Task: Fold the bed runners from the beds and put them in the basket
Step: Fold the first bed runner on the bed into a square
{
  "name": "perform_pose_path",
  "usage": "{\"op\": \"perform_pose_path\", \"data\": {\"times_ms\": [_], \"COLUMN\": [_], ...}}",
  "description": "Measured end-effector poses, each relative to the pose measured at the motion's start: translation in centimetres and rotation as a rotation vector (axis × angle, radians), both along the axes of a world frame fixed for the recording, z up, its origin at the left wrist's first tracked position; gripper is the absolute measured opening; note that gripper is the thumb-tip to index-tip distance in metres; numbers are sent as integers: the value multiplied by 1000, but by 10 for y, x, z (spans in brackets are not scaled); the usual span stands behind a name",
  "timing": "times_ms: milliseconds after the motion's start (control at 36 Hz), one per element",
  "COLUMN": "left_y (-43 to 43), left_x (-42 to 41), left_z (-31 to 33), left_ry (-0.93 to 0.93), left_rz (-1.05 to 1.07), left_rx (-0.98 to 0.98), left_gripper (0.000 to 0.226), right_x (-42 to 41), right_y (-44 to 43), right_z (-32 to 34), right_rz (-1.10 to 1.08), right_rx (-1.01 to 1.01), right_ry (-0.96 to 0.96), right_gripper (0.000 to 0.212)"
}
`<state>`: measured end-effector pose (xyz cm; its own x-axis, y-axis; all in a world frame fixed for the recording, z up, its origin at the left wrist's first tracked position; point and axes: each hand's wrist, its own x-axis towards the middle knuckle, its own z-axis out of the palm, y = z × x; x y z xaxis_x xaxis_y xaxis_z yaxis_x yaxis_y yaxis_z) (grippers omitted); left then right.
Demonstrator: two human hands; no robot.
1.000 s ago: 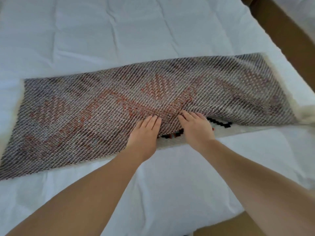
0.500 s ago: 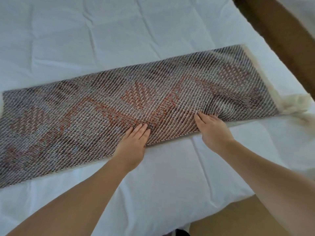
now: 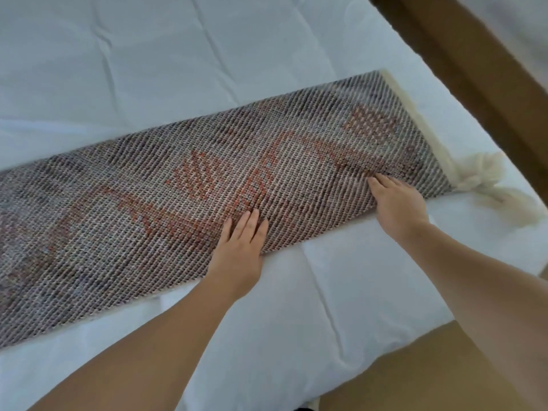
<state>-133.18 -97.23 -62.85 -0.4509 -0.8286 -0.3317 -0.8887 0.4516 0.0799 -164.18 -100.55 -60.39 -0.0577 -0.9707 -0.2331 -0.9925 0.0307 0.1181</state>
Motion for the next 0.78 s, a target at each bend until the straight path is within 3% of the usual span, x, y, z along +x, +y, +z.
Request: {"op": "perform_pose_path", "data": {"times_ms": [83,167,250,417,556,778], "left_y": [-2,-5,-7,-18,-37,-54], "left_x": [-17,-33,-51,-94,-149,-236], "left_z": [-4,-3,3,14,16,-4], "left_ry": [12,31,56,64,149,105], "left_rz": [-17,-46,-71,-144,-197,-152], "left_rx": [-1,10,26,65,112,124], "left_gripper": [58,70,73,68,58,65], "right_x": [-20,-34,-47,-74,-104,-159], "right_y": [3,9,17,10,-4,-65], "right_z": [4,5,3,15,24,10], "right_rz": [18,136,215,184,116,-156], "right_rx": [27,46,128,222,216,66], "right_ry": [-6,8,101,186,120,-260], "right_gripper": [55,53,53,47,37,38]}}
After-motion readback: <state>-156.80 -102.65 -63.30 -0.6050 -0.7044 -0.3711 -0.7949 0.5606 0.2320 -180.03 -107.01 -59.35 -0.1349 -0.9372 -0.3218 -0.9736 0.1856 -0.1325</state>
